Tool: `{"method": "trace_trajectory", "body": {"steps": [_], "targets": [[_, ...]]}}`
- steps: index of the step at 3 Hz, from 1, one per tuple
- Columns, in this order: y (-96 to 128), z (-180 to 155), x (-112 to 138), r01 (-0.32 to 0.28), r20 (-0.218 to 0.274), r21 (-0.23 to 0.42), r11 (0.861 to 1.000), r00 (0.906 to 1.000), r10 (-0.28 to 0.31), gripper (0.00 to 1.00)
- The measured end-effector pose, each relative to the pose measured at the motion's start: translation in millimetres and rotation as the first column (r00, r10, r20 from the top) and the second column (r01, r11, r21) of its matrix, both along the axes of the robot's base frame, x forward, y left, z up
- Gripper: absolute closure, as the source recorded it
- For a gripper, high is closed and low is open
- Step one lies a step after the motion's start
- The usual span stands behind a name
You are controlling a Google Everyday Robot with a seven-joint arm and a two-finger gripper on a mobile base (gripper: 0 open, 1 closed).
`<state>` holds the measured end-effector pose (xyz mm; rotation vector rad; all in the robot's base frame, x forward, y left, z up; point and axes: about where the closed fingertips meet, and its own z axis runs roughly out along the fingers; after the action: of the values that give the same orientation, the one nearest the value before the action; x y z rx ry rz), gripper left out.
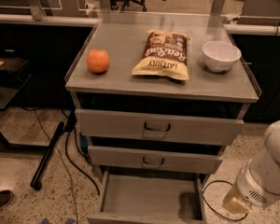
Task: Close bottom drawer
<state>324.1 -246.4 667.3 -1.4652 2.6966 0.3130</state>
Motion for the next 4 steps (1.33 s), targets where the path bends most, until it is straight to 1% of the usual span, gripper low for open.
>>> {"method": "trace_trajectory", "body": {"steps": [1,2,3,4], "targets": [[-3,-51,-12,0.066,-0.046,0.025,0.997,0.9968,-0.065,1.0],[-3,-87,-24,0.111,-0.091,0.048,0.993,0.9902,-0.107,1.0],[-2,-90,-24,0.114,-0.095,0.052,0.992,0.9896,-0.108,1.0],[-3,-101,-29,0.135,-0.119,0.065,0.989,0.9848,-0.127,1.0]]}}
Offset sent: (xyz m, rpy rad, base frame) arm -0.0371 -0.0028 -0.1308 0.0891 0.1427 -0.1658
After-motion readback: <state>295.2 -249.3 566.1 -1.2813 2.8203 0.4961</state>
